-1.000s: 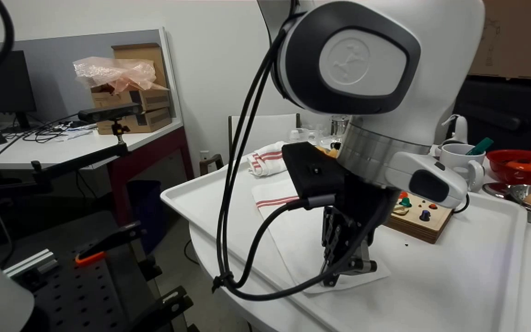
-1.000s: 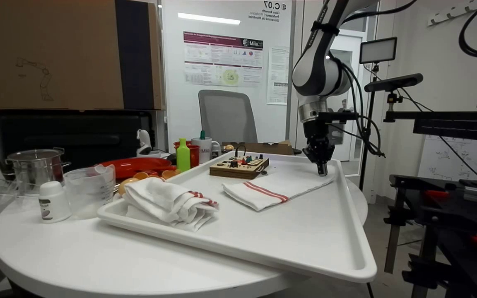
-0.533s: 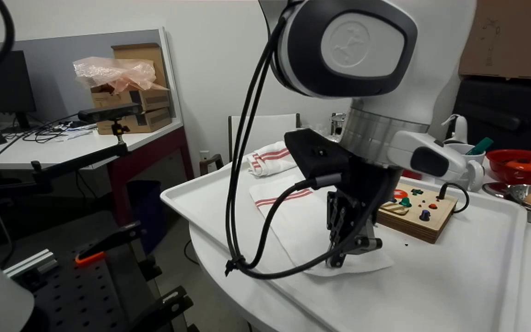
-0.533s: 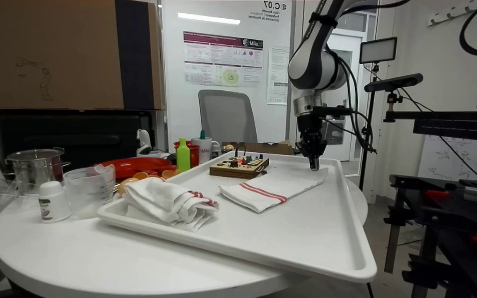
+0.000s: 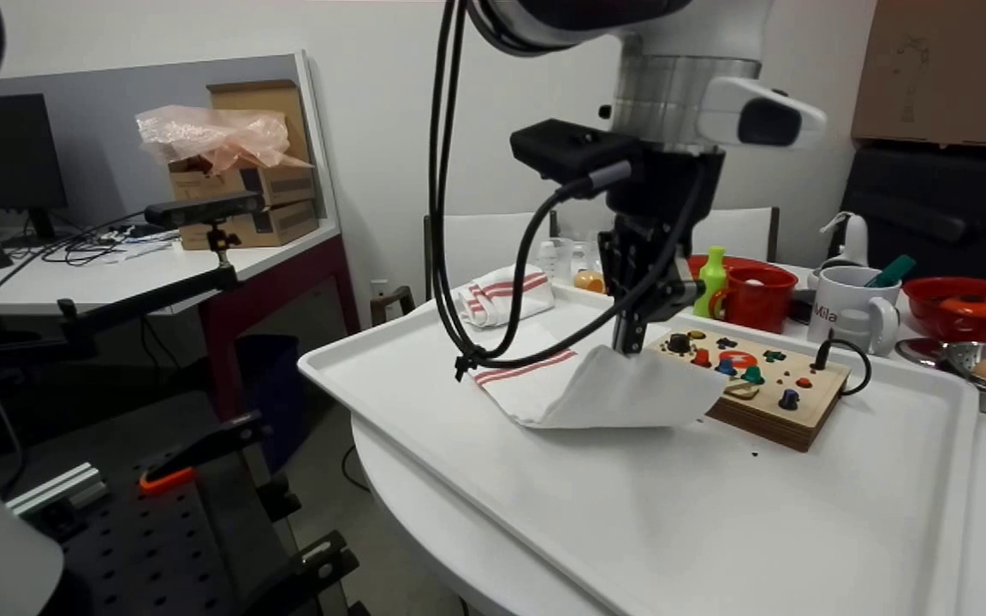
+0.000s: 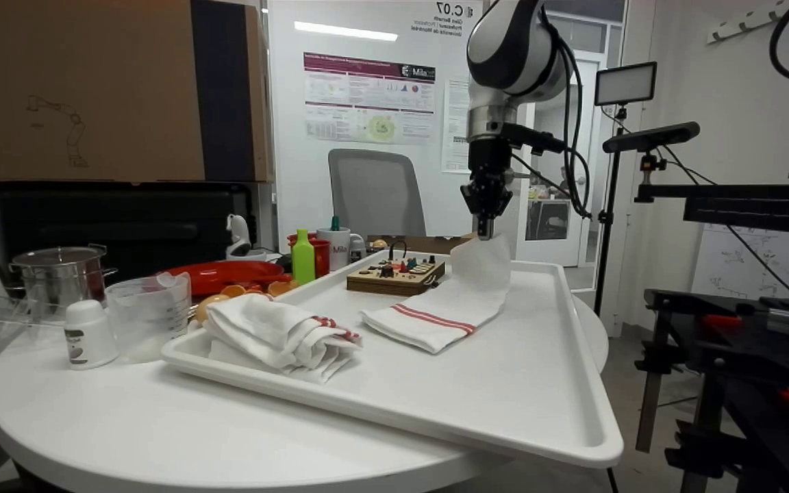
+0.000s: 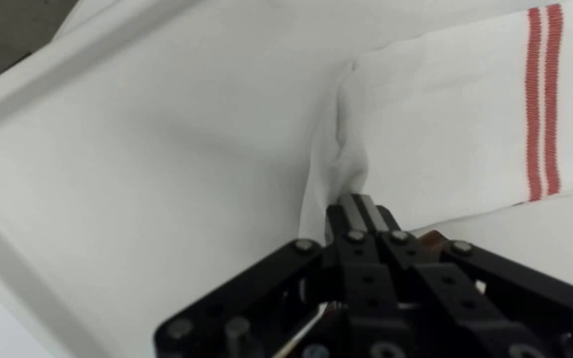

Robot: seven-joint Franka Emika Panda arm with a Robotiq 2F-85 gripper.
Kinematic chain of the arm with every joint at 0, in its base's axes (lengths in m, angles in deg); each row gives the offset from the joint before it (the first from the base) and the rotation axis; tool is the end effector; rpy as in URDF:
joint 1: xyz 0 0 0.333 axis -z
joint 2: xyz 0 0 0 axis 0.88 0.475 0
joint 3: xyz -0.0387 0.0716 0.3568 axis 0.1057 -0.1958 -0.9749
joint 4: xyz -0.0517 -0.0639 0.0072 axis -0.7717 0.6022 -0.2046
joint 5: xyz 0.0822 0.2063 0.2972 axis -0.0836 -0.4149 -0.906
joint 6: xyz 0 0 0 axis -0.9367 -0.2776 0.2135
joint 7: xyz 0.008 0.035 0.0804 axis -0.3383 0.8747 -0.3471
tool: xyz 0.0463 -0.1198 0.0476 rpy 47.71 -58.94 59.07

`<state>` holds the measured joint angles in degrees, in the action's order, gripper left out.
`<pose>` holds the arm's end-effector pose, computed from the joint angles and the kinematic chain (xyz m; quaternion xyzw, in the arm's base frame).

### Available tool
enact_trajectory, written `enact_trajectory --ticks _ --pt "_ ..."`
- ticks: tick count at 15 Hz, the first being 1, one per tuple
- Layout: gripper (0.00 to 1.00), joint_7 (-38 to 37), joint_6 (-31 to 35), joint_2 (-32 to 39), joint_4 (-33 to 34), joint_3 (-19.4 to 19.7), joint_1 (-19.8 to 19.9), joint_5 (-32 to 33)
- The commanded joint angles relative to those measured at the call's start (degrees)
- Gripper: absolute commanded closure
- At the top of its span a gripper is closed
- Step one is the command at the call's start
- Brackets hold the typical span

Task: Fold the towel twice

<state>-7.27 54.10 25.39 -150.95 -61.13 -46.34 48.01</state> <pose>0.4759 -0.1805 0.2754 -0.9720 0.2287 0.0180 0.0506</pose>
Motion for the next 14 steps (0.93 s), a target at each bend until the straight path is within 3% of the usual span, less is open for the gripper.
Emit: enact_trajectory --ticks 1,14 --pt "1.00 3.67 0.39 -5.53 -4.20 -1.12 -2.83 -0.87" --pt "1.00 6.94 7.97 -9.22 -9.75 -7.12 -13.50 2.40"
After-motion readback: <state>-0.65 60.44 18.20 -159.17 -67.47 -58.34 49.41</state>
